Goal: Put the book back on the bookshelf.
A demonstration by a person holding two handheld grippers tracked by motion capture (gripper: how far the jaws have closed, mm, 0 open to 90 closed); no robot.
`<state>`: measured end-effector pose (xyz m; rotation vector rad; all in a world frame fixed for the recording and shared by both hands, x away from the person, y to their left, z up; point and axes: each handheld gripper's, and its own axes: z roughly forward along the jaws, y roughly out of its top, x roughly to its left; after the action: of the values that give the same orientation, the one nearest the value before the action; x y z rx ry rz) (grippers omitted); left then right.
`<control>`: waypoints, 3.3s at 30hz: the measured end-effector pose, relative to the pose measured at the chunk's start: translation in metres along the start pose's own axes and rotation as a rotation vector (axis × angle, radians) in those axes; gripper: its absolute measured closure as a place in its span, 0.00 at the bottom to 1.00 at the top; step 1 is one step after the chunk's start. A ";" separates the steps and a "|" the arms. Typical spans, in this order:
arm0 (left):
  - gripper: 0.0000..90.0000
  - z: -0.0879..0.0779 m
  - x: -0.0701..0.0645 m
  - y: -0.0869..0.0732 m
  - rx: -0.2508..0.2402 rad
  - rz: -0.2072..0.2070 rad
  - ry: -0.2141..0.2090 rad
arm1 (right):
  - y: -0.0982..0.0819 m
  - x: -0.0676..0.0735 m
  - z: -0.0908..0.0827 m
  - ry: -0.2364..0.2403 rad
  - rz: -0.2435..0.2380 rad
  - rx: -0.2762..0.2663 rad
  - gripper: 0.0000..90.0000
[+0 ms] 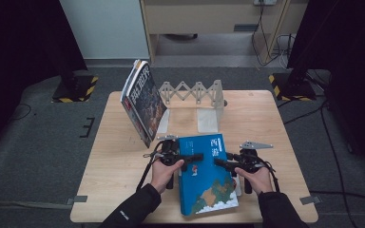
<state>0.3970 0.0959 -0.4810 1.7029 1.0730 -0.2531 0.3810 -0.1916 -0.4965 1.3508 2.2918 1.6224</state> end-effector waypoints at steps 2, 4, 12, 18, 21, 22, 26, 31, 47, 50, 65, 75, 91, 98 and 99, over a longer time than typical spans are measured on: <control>0.61 -0.001 0.000 0.000 -0.003 0.003 0.003 | 0.000 -0.001 -0.002 0.007 -0.002 -0.004 0.49; 0.62 -0.003 -0.002 0.000 -0.002 0.023 0.005 | 0.000 -0.002 -0.004 0.011 0.004 -0.015 0.49; 0.65 -0.005 -0.008 0.004 0.021 0.073 0.009 | -0.002 -0.007 -0.004 0.035 0.052 -0.030 0.42; 0.65 -0.008 -0.012 0.007 0.023 0.094 0.011 | -0.003 -0.008 -0.002 0.056 0.081 -0.029 0.42; 0.66 -0.010 -0.017 0.009 0.017 0.129 0.007 | -0.002 -0.006 -0.002 0.084 0.086 -0.043 0.41; 0.66 -0.011 -0.019 0.010 0.016 0.142 0.009 | -0.001 -0.005 -0.002 0.085 0.088 -0.046 0.41; 0.65 -0.012 -0.022 0.010 0.015 0.177 -0.003 | 0.001 -0.004 -0.006 0.091 0.080 -0.044 0.44; 0.64 -0.013 -0.020 0.010 0.023 0.189 -0.003 | 0.003 -0.003 -0.008 0.082 0.045 -0.035 0.47; 0.66 -0.016 -0.019 0.011 -0.016 0.143 0.005 | 0.004 0.000 -0.008 0.080 0.019 -0.039 0.49; 0.67 -0.023 -0.027 0.017 -0.043 0.187 0.018 | 0.009 0.002 -0.009 0.089 0.011 -0.079 0.51; 0.67 -0.024 -0.036 0.030 -0.096 0.292 0.013 | 0.020 0.000 -0.013 0.093 0.018 -0.189 0.47; 0.67 -0.028 -0.035 0.025 -0.099 0.315 0.016 | 0.014 0.001 -0.007 0.111 -0.003 -0.125 0.50; 0.65 -0.023 -0.034 0.023 -0.121 0.316 0.036 | 0.013 0.004 -0.008 0.094 -0.042 -0.120 0.54; 0.67 -0.026 -0.035 0.026 -0.114 0.270 0.026 | 0.014 0.001 -0.009 0.106 -0.042 -0.125 0.54; 0.67 -0.026 -0.035 0.026 -0.113 0.264 0.026 | 0.014 0.001 -0.010 0.107 -0.040 -0.137 0.53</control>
<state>0.3882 0.0984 -0.4310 1.7269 0.8526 -0.0022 0.3842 -0.1975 -0.4807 1.2098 2.2002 1.8436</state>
